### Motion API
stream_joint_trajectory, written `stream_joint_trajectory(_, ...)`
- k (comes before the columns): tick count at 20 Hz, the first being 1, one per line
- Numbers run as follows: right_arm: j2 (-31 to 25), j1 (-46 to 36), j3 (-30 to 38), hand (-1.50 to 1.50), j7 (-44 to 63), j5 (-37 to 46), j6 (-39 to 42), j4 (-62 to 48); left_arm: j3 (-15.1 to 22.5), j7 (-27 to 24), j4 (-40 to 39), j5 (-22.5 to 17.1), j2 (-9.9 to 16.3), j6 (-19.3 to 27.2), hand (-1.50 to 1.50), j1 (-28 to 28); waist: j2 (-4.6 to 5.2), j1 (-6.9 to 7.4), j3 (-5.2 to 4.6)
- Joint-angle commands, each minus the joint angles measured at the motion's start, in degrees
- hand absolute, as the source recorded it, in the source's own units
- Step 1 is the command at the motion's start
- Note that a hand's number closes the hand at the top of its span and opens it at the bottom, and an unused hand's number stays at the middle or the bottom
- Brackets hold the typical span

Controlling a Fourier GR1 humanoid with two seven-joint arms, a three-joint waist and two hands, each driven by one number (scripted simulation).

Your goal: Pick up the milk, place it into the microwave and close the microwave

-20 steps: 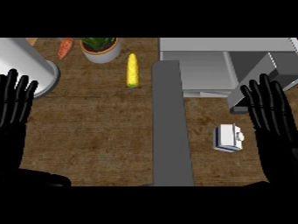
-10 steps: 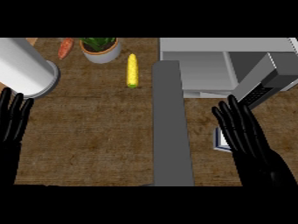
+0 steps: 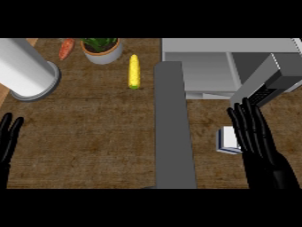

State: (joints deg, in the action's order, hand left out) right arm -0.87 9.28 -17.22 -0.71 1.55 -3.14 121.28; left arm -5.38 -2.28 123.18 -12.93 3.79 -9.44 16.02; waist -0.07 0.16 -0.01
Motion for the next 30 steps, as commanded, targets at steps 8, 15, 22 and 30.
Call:
stream_joint_trajectory(8,-0.3,-0.2,8.3,-1.5,-8.8,-3.8,1.5,-14.0,-3.5,-7.5,-5.1,-1.6,-0.4,-6.3,-1.5,3.7,0.07,-0.02,0.01)
stream_joint_trajectory(15,-2.6,-0.3,15.6,-1.5,-13.3,-6.3,3.2,-21.2,-7.1,0.7,1.9,-7.1,1.6,-5.9,-1.5,3.4,0.07,-0.06,0.03)
stream_joint_trajectory(22,-3.9,-0.5,19.7,-1.5,-25.1,-6.5,6.4,-34.2,-4.7,-4.3,0.1,-2.2,-1.6,-7.9,-1.5,5.8,0.06,0.04,0.02)
stream_joint_trajectory(30,-5.2,-6.6,23.2,-1.5,-32.4,-5.6,8.7,-49.3,-2.9,-4.0,0.1,-0.1,-3.7,-8.8,-1.5,6.4,0.1,0.13,0.03)
